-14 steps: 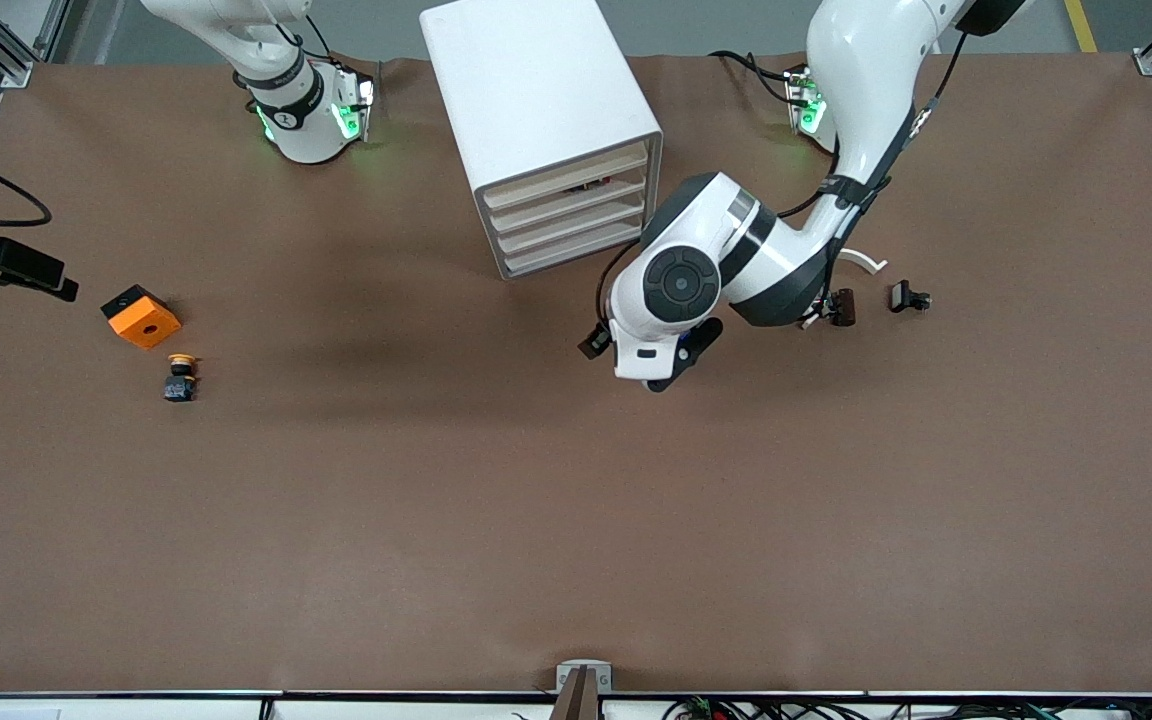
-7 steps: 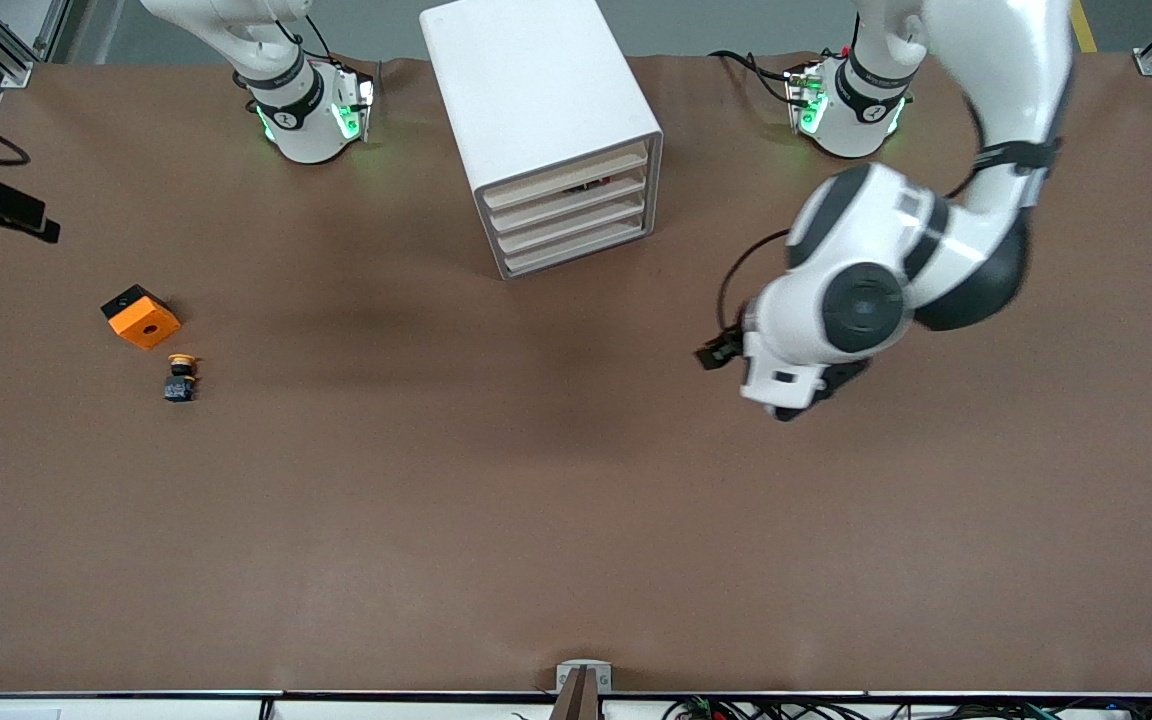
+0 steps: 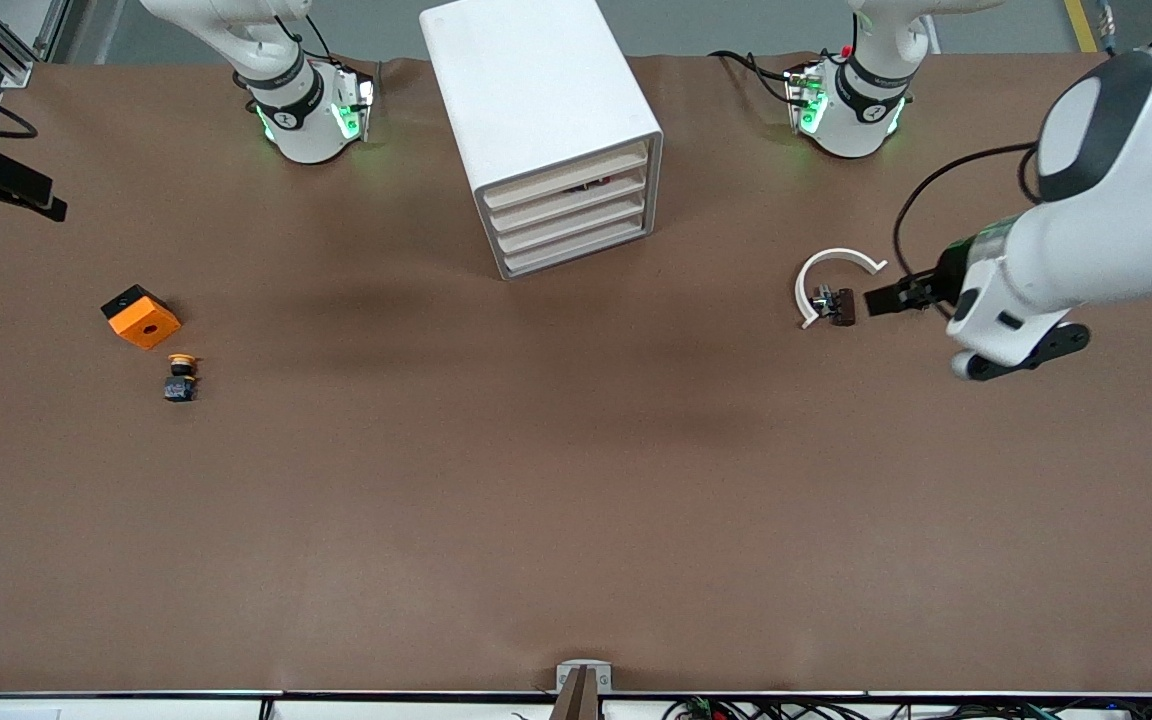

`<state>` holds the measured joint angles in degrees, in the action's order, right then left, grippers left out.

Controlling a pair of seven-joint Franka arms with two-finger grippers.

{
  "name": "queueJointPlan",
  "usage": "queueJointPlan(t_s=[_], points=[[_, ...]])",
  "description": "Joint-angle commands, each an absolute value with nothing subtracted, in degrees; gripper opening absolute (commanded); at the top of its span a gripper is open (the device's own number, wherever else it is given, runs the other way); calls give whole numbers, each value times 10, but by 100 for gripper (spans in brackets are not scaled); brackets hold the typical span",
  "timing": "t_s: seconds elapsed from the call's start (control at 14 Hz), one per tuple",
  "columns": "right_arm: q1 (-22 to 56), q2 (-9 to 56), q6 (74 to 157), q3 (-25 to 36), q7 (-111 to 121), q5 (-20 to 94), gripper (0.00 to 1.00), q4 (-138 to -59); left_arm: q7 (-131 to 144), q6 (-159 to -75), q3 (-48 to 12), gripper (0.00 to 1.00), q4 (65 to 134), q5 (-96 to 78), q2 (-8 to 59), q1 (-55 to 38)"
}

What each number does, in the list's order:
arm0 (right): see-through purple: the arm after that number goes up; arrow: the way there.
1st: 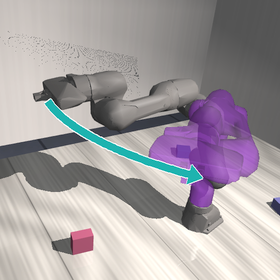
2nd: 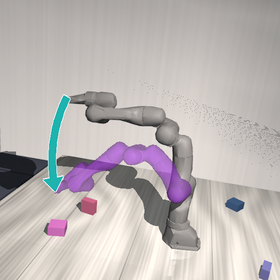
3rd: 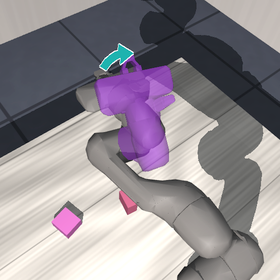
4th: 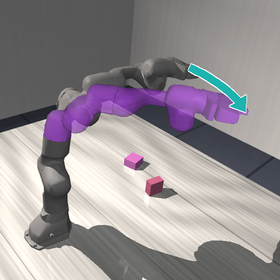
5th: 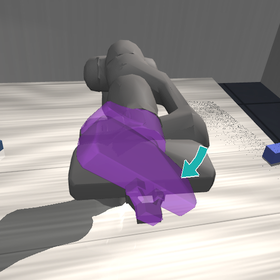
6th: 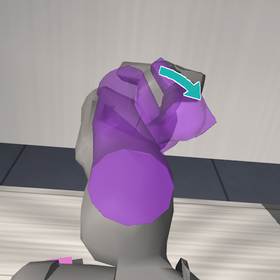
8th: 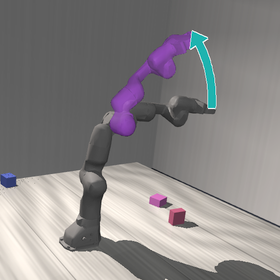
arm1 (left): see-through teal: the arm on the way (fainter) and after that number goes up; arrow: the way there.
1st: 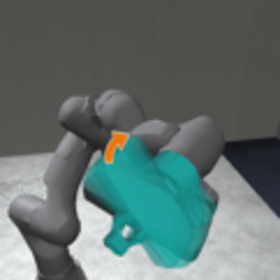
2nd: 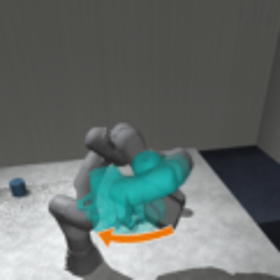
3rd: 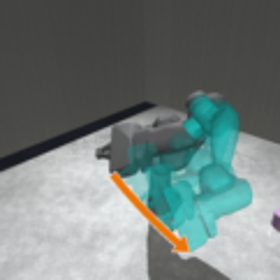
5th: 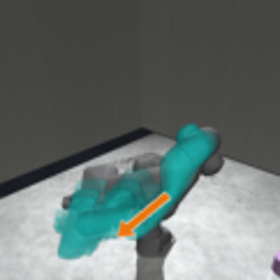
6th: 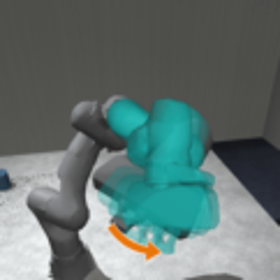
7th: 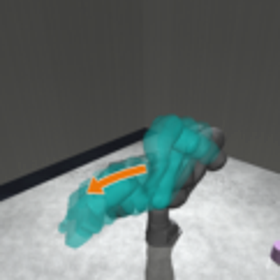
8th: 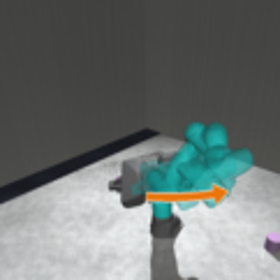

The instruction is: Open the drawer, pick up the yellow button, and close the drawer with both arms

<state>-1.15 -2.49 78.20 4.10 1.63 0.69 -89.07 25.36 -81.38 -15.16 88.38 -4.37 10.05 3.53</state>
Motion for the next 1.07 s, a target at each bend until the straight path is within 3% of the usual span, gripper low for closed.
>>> queueJointPlan(t_s=[0.0, 0.21, 0.57, 0.86, 1.0], points=[[-9, -52, 794, 40, 11, 4, 100, -914, 169, -828, -81, 100, 977, -41, 18, -7], [-12, -59, 794, 43, 11, 4, 100, -915, 109, -856, -12, 100, 1044, -37, -41, -51], [-14, -70, 800, 44, 11, 17, 100, -917, 69, -903, -17, 100, 1148, -33, -141, -21], [-15, -95, 809, 46, 15, 31, 100, -918, 54, -898, -23, 100, 1137, -16, -158, -23], [-16, -97, 809, 45, 16, 26, 100, -925, 53, -865, -26, 100, 1096, -17, -150, -22]])
